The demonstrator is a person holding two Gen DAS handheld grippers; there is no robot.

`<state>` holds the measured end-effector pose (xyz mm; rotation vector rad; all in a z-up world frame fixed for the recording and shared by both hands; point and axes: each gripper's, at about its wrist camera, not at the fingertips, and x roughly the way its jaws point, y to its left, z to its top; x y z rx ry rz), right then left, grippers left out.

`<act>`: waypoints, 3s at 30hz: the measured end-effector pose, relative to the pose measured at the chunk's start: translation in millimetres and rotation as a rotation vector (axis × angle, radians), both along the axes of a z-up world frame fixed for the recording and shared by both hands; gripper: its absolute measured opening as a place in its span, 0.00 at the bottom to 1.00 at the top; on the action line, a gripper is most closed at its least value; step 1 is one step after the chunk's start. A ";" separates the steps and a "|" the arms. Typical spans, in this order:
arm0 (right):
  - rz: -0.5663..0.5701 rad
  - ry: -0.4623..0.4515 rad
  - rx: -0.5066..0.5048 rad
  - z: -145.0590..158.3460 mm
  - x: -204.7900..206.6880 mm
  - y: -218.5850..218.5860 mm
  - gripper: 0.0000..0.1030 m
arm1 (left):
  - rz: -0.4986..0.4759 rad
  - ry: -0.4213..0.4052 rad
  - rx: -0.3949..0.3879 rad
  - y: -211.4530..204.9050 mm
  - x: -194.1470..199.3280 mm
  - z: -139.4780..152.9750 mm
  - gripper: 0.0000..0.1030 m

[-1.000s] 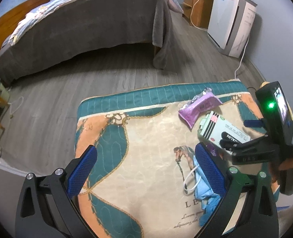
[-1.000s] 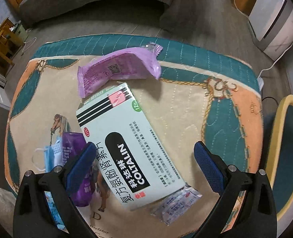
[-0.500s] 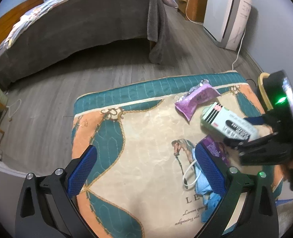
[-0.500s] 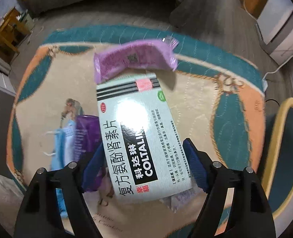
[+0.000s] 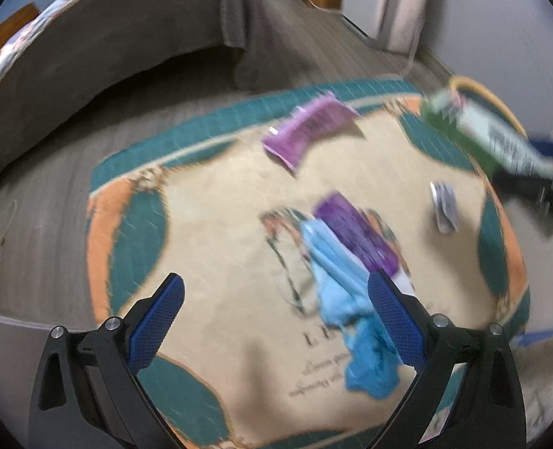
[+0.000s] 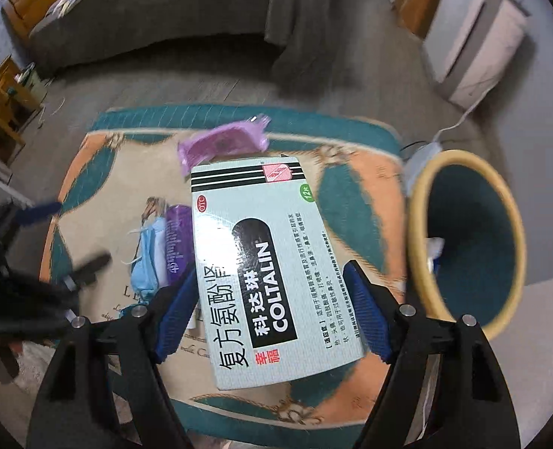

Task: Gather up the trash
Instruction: 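Carry COLTALIN box over bin with right while left grasps blue crumpled gloves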

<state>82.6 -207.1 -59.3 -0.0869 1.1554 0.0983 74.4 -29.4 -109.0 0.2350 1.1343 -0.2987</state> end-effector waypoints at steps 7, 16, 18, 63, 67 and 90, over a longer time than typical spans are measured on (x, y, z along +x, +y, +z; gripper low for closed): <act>-0.090 -0.052 0.062 11.5 -17.1 -10.1 0.73 | 0.045 -0.044 -0.004 -21.4 -32.6 0.9 0.95; -0.176 -0.080 0.111 10.6 -25.8 -25.4 0.73 | 0.106 0.030 0.012 -37.2 -67.3 -45.9 0.72; -0.172 -0.082 0.110 11.5 -28.2 -26.7 0.73 | 0.068 0.061 0.010 -38.5 -67.6 -52.7 0.55; -0.239 -0.229 0.154 51.2 2.2 -105.9 0.73 | -0.096 -0.302 -0.114 -68.7 -49.4 59.2 0.33; -0.277 -0.222 0.130 45.0 14.3 -127.5 0.73 | -0.118 -0.289 -0.108 -76.4 -44.3 59.3 0.33; -0.417 -0.159 0.197 15.7 23.2 -209.8 0.73 | -0.268 -0.222 -0.099 -176.0 -3.4 53.6 0.33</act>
